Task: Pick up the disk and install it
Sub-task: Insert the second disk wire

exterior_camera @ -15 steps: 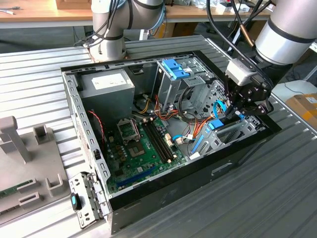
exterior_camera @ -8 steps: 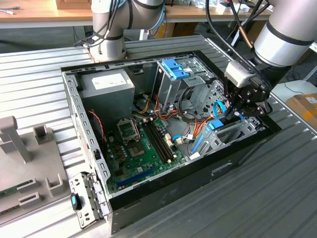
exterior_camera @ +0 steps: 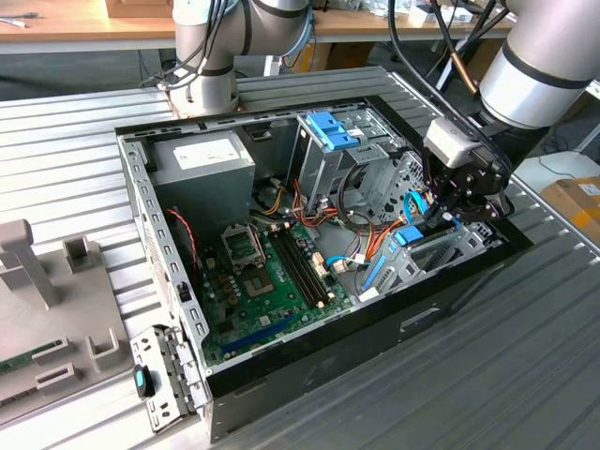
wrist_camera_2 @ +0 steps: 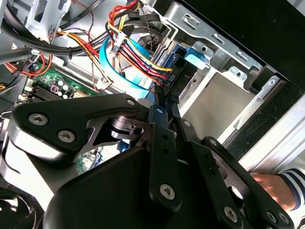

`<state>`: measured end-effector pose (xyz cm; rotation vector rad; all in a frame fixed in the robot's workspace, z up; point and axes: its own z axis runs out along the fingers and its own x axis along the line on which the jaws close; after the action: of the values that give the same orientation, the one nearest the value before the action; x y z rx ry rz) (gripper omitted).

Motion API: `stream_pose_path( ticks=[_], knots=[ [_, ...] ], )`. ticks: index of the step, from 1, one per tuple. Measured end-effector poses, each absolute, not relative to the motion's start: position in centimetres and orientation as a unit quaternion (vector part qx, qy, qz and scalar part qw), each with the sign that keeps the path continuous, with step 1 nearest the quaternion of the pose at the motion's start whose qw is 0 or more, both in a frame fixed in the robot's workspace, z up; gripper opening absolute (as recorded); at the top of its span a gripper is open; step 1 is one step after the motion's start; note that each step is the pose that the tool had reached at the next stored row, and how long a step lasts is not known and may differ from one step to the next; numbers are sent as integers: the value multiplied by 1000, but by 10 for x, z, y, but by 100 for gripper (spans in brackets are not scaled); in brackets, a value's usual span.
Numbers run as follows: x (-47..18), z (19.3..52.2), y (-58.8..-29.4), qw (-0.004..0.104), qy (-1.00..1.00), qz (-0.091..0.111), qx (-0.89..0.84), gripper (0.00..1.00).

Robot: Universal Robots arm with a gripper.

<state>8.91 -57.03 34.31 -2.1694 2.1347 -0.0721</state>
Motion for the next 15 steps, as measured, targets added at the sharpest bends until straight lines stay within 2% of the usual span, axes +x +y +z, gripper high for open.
stream_pose_path(
  ticks=[10,12,15],
  knots=[
    [89,341,-570,49,700,-23,-712,17],
    [89,341,-570,49,700,-24,-712,30],
    [89,343,-570,48,700,-24,-712,30]
  ],
)
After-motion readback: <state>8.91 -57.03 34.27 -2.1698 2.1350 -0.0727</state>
